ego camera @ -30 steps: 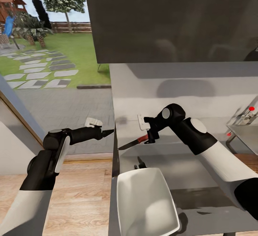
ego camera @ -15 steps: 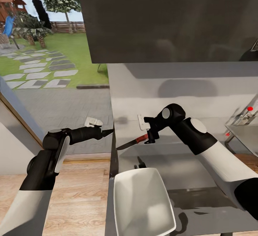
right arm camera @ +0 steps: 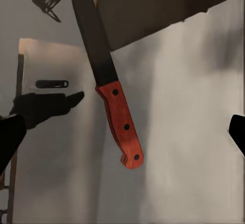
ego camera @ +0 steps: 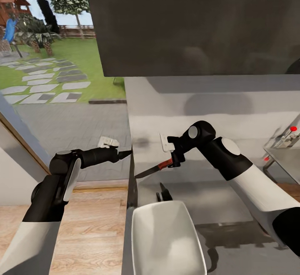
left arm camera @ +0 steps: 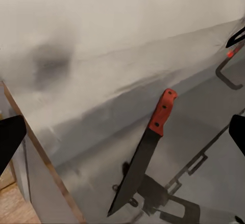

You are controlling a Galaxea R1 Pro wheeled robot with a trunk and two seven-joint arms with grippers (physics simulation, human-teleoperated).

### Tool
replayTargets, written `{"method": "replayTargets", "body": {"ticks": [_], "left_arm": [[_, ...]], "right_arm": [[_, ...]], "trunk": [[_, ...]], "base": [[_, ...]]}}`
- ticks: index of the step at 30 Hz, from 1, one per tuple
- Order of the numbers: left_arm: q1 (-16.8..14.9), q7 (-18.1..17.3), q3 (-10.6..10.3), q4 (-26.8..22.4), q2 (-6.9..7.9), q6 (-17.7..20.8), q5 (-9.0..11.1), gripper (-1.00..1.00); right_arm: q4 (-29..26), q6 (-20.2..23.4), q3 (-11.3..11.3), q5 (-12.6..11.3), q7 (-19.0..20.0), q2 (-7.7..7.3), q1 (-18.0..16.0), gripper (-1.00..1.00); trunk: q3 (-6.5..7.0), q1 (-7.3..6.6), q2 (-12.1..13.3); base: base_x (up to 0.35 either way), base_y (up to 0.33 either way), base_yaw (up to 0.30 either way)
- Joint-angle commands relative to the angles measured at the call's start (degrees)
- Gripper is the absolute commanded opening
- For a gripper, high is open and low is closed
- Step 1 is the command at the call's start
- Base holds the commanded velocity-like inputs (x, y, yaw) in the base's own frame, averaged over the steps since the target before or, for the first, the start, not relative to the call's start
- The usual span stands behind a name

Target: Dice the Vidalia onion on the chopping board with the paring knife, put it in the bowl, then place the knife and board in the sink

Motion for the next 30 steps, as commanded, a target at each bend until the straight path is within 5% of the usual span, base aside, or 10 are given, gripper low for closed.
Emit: {"method": "replayTargets", "body": {"ticks": [1,8,17,30], "left_arm": [[-0.06,-0.02,-0.03,-0.05,0.03,0.39,0.14,1.00],[-0.05,-0.01,-0.10,-0.05,0.03,0.37,0.14,1.00],[-0.04,-0.01,-0.11,-0.03,0.03,0.36,0.14,1.00],[-0.04,-0.01,-0.12,-0.05,0.03,0.36,0.14,1.00]], "right_arm": [[-0.08,0.60,0.14,0.11,0.18,-0.04,-0.08,1.00],[-0.08,0.60,0.16,0.11,0.14,-0.04,-0.08,1.00],[-0.08,0.43,-8.06,0.14,-0.41,-0.26,-0.08,1.00],[-0.08,0.42,-8.35,1.75,-0.61,-0.48,-0.08,1.00]], "trunk": [[-0.11,0.05,-0.11],[-0.11,0.05,-0.11],[-0.12,0.05,-0.11],[-0.80,0.05,-0.11]], "base": [[0.069,0.000,0.000],[0.022,0.000,0.000],[0.000,0.000,0.000],[0.000,0.000,0.000]]}}
